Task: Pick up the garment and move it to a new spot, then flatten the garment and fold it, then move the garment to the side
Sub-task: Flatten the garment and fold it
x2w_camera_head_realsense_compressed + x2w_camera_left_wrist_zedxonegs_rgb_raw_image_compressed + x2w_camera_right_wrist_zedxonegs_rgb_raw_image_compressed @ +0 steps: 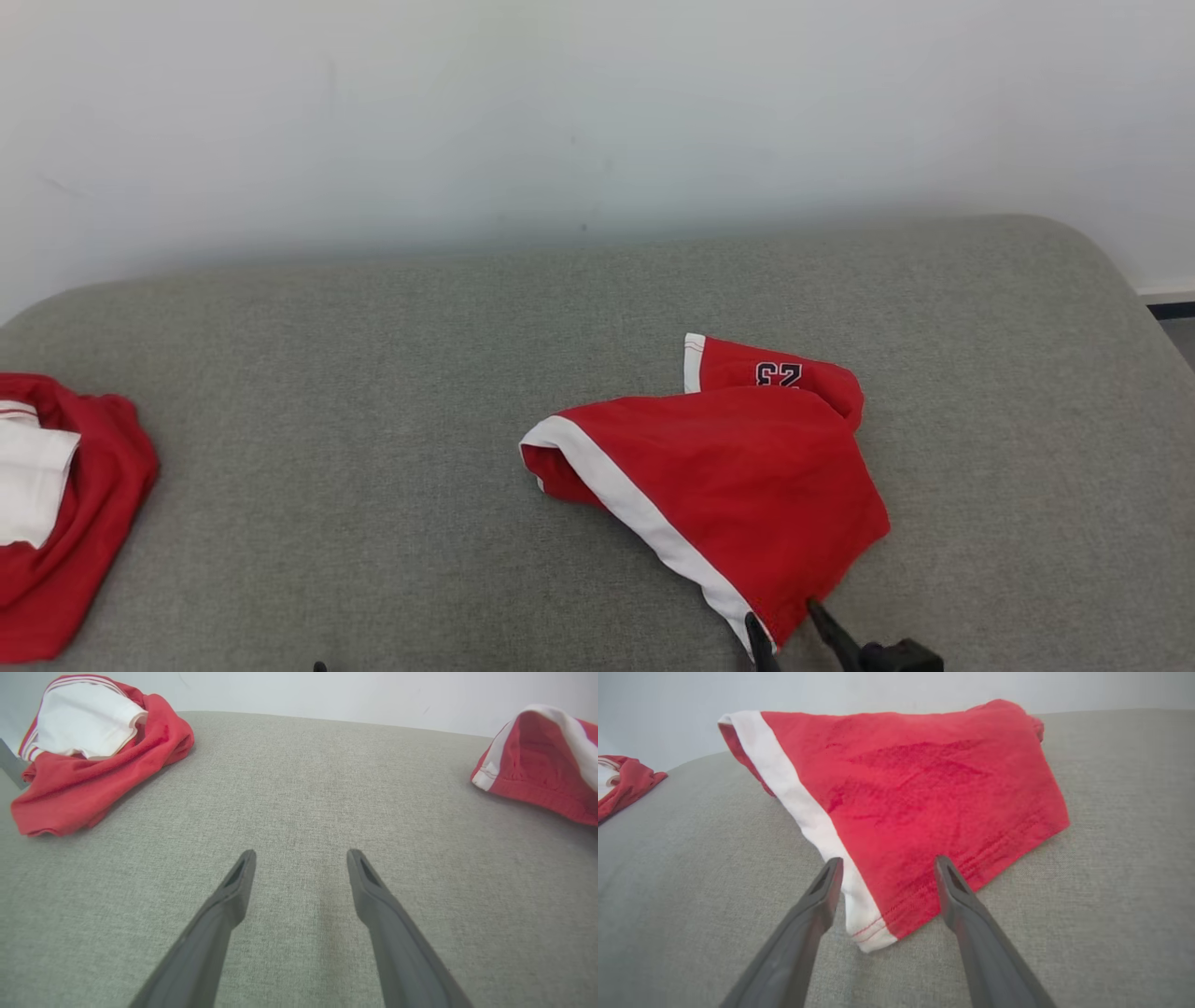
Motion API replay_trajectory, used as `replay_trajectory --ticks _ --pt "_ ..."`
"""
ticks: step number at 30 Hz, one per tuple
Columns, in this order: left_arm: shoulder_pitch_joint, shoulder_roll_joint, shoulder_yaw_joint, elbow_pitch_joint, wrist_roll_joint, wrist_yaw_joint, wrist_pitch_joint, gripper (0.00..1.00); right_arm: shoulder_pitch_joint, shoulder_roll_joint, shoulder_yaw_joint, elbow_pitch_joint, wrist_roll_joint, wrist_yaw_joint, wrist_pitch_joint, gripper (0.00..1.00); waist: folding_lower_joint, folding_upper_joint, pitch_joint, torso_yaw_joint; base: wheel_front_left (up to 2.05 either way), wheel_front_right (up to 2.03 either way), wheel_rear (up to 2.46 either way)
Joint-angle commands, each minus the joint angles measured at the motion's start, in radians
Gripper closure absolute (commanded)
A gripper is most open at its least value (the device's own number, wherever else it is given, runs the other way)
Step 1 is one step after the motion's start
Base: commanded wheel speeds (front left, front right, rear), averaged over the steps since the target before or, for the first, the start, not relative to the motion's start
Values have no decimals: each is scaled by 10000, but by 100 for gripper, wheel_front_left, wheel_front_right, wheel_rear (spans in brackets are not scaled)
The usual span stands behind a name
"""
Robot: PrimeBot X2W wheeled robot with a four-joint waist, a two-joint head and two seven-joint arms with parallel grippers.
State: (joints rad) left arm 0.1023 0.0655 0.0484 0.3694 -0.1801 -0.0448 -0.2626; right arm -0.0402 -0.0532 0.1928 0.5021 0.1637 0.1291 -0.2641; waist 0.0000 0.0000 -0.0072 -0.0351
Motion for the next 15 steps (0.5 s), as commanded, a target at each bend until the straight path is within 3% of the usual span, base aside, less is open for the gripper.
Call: replay_trajectory --ticks 1,6,15 --pt "92 -43 68 30 82 -57 -35 0 112 -17 149 88 -101 30 -4 0 0 0 9 204 0 0 0" --pt "-11 -120 107 159 244 -244 -35 0 253 -148 729 577 -203 30 -4 0 0 0 41 427 0 0 0" --pt "-175 -155 6 287 272 -413 -35 0 -93 -125 139 1184 -638 30 -3 0 0 0 103 661 0 0 0"
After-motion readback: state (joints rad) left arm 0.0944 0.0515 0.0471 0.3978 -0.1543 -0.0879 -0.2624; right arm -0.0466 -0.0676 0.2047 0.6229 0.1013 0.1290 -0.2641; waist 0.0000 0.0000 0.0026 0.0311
